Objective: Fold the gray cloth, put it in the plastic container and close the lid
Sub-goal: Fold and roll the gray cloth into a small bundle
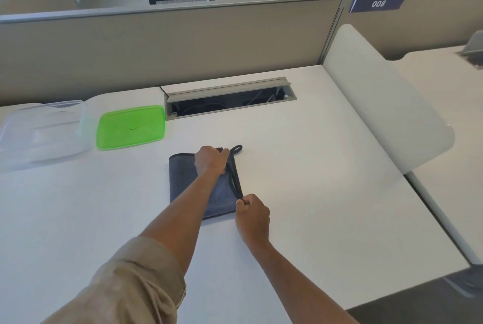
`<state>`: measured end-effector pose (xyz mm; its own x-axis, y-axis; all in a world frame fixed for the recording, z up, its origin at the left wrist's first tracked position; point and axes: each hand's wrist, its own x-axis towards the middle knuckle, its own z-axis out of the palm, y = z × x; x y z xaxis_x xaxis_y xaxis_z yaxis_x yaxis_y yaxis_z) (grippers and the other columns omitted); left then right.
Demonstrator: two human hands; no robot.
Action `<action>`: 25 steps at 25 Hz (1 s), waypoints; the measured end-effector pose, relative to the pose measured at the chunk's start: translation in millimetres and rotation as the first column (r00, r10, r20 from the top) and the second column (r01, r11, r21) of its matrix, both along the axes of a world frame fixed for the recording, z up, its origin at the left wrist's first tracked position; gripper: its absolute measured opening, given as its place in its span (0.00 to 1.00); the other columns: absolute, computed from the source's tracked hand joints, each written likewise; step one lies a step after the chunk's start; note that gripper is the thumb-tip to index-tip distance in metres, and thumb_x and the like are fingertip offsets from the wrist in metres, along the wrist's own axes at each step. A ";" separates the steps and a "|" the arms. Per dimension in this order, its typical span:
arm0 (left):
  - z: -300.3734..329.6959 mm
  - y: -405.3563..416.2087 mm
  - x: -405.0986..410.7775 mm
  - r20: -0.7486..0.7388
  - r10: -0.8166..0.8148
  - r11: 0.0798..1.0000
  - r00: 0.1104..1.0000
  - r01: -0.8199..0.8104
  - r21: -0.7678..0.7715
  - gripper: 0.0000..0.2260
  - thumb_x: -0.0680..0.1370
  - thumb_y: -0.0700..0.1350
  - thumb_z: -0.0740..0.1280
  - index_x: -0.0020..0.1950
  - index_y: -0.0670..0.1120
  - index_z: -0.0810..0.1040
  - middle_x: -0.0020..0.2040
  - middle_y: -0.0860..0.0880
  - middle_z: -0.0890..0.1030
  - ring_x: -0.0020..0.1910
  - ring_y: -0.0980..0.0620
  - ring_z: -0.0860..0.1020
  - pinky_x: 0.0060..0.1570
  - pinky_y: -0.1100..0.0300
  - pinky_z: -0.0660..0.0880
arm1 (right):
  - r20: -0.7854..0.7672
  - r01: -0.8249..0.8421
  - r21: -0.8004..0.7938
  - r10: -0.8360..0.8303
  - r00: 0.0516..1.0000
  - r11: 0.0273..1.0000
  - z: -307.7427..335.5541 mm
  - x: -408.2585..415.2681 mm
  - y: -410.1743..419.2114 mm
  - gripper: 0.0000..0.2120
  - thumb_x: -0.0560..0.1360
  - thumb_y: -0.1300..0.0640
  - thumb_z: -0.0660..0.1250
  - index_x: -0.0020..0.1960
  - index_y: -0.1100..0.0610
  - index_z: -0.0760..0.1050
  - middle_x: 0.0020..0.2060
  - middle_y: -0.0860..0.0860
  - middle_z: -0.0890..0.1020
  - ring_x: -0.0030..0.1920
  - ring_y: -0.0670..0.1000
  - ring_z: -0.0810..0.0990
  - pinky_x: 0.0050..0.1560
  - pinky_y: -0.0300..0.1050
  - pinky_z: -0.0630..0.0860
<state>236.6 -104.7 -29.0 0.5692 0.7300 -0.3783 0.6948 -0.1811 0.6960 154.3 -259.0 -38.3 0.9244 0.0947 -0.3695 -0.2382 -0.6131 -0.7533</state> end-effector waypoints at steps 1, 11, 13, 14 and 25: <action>0.4 -2.3 0.1 0.017 0.012 0.999 1.000 -0.011 -0.052 0.15 0.76 0.51 0.68 0.38 0.39 0.81 0.32 0.45 0.84 0.28 0.49 0.84 0.37 0.57 0.83 | 0.008 0.000 -0.010 0.000 1.000 1.000 -0.5 -0.1 -0.9 0.11 0.75 0.60 0.59 0.34 0.53 0.66 0.30 0.48 0.74 0.30 0.47 0.70 0.28 0.40 0.66; 5.9 1.5 -59.5 0.361 -0.087 0.995 0.929 0.096 -0.007 0.15 0.83 0.49 0.57 0.53 0.46 0.82 0.48 0.52 0.85 0.50 0.48 0.83 0.53 0.53 0.78 | 0.532 -0.221 -0.222 0.308 0.788 0.950 -0.4 -10.1 5.4 0.18 0.73 0.63 0.65 0.62 0.54 0.71 0.54 0.48 0.77 0.50 0.52 0.75 0.47 0.45 0.75; -4.2 6.2 -92.1 0.286 -0.283 0.927 0.916 0.185 0.327 0.15 0.82 0.49 0.58 0.63 0.48 0.79 0.63 0.52 0.80 0.64 0.49 0.76 0.64 0.51 0.71 | 0.577 -0.372 -0.293 0.473 0.666 0.881 -5.9 -11.4 7.5 0.18 0.74 0.62 0.65 0.64 0.56 0.72 0.60 0.50 0.78 0.59 0.53 0.76 0.56 0.48 0.75; -11.8 10.8 -107.9 0.189 -0.374 0.864 0.908 0.267 0.427 0.18 0.83 0.51 0.57 0.71 0.49 0.73 0.72 0.51 0.73 0.73 0.49 0.68 0.71 0.49 0.65 | 0.569 -0.422 -0.364 0.557 0.605 0.830 -10.9 -11.8 9.1 0.20 0.75 0.60 0.64 0.67 0.57 0.71 0.65 0.52 0.76 0.66 0.55 0.73 0.63 0.52 0.72; -46.5 30.2 -162.1 -0.402 -0.573 0.578 0.714 0.700 0.420 0.37 0.76 0.68 0.38 0.81 0.51 0.42 0.81 0.52 0.40 0.79 0.50 0.38 0.77 0.42 0.44 | 0.255 -0.461 -0.729 0.826 0.503 0.506 -45.7 4.1 -3.3 0.35 0.77 0.41 0.61 0.76 0.60 0.61 0.76 0.56 0.65 0.76 0.63 0.60 0.73 0.65 0.56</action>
